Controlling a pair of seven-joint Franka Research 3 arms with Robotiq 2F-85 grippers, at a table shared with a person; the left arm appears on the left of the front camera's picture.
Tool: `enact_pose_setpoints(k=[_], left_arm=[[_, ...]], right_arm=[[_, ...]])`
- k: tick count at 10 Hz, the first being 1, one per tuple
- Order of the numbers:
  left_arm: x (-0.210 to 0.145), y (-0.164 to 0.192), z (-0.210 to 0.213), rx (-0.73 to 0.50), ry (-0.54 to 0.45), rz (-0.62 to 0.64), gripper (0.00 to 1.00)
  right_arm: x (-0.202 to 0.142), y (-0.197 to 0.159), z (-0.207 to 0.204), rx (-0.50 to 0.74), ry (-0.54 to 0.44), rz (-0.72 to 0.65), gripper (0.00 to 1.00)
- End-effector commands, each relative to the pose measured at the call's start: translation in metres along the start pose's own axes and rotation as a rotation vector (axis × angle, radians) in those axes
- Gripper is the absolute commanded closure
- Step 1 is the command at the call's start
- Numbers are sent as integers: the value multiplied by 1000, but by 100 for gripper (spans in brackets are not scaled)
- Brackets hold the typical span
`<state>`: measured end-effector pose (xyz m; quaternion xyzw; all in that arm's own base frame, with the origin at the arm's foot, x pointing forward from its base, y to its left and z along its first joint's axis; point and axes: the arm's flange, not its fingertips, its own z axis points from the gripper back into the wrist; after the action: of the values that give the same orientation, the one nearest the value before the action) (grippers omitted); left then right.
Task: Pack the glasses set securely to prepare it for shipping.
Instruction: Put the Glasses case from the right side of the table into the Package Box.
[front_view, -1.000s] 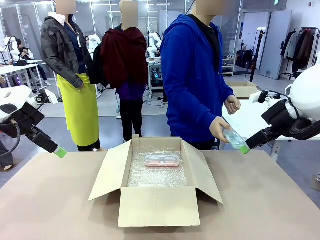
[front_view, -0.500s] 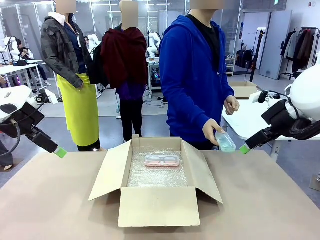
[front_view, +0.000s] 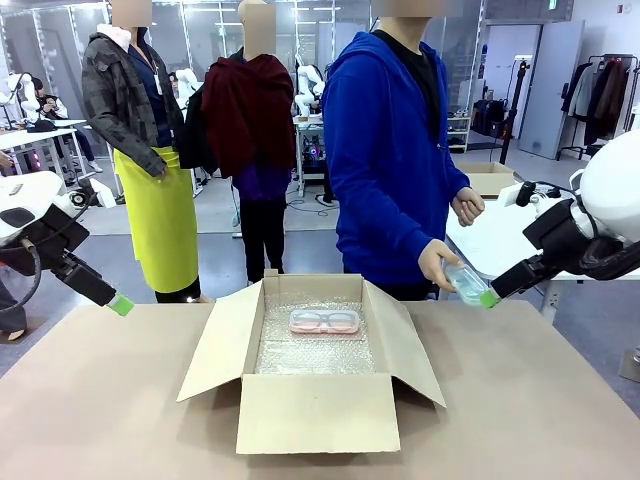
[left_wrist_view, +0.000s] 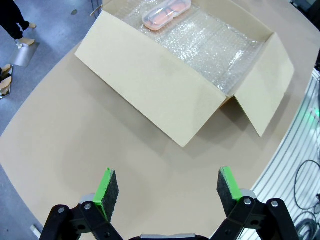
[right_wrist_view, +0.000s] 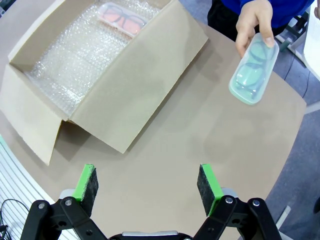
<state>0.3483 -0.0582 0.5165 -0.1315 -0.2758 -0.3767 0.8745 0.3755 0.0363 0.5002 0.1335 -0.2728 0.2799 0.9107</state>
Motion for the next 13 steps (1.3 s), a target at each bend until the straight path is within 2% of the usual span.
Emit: enact_pose_setpoints(k=[1, 13], left_arm=[[0, 1, 1, -9, -12, -3, 0], [0, 1, 1, -9, -12, -3, 0]], right_arm=[[0, 2, 0, -11, -3, -10, 0], [0, 2, 0, -11, -3, -10, 0]])
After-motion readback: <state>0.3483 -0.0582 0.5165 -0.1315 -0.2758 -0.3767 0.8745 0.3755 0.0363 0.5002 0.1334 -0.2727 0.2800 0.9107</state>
